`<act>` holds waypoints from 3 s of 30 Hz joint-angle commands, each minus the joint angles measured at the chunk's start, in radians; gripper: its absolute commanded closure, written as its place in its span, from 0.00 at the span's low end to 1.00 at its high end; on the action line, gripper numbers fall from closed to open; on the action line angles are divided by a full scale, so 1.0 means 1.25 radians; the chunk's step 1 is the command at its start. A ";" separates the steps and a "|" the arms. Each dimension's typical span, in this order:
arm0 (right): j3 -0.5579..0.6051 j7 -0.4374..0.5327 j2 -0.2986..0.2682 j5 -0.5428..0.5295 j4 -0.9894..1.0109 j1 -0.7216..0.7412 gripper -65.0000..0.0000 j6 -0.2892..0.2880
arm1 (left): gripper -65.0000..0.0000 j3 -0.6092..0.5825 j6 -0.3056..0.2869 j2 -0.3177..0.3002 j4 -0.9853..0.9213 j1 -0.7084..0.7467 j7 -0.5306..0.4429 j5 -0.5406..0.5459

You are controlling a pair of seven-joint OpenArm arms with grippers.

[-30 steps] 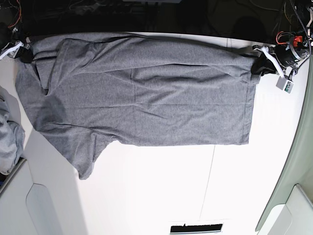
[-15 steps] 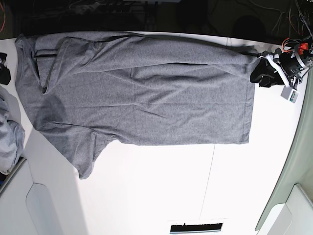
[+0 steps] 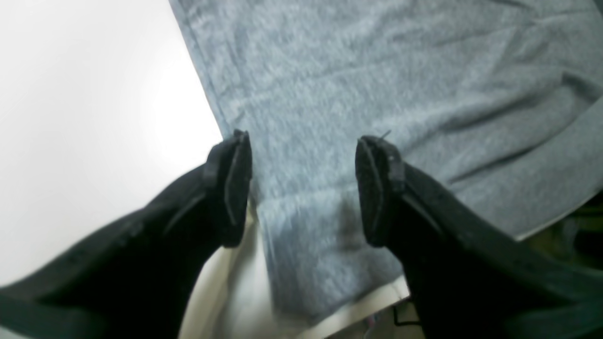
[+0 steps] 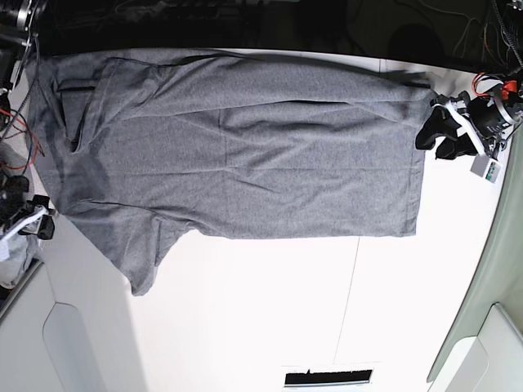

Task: Layout the t-shirt on the table in an organized manner, then fold the t-shirt properly
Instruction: 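Grasp the opposite shirt edge with both grippers and fold it over, then lay the folded strip flat and regrasp its ends with both grippers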

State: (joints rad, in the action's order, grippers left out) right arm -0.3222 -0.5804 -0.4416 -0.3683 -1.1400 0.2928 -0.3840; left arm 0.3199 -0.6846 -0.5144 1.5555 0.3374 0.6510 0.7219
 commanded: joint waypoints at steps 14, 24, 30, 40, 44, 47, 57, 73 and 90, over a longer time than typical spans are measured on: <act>0.081 0.072 -0.019 0.070 0.344 0.161 0.56 -0.007 | 0.42 0.004 0.078 -0.014 -0.127 -0.181 -0.021 -0.007; 0.081 0.060 -0.016 0.034 0.344 0.117 0.56 -0.008 | 0.42 -0.172 0.078 -0.006 -0.619 -0.508 -0.194 -0.099; 0.081 0.054 -0.016 -0.002 0.343 0.118 0.56 -0.049 | 0.42 -0.190 0.077 0.032 -0.719 -0.609 -0.201 -0.125; 0.081 0.053 -0.002 -0.047 0.343 0.120 0.56 -0.097 | 0.62 -0.194 0.117 0.088 -0.724 -0.607 -0.215 -0.188; 0.081 0.054 0.003 -0.046 0.342 0.124 0.81 -0.105 | 1.00 -0.194 0.117 0.086 -0.724 -0.607 -0.219 -0.222; 0.081 0.054 0.001 -0.046 0.333 0.138 1.00 -0.125 | 1.00 -0.194 0.071 0.073 -0.719 -0.611 -0.196 -0.203; 0.080 -0.061 -0.053 -0.072 0.080 0.046 1.00 -0.136 | 1.00 -0.258 -0.011 -0.022 -0.618 -0.581 0.112 0.137; -0.023 -0.066 -0.124 -0.132 -0.112 -0.248 1.00 -0.136 | 1.00 -0.258 -0.011 -0.145 -0.257 -0.280 0.177 0.266; -0.064 -0.017 -0.058 -0.181 -0.121 -0.130 0.45 -0.108 | 1.00 -0.258 -0.011 -0.129 -0.253 -0.255 0.177 0.239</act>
State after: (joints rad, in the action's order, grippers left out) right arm -0.3946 -0.6186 -0.4953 -0.5854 -1.2808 0.1196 -0.5209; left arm -0.0120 -0.6895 -0.6556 1.2243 0.0257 0.8829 1.0042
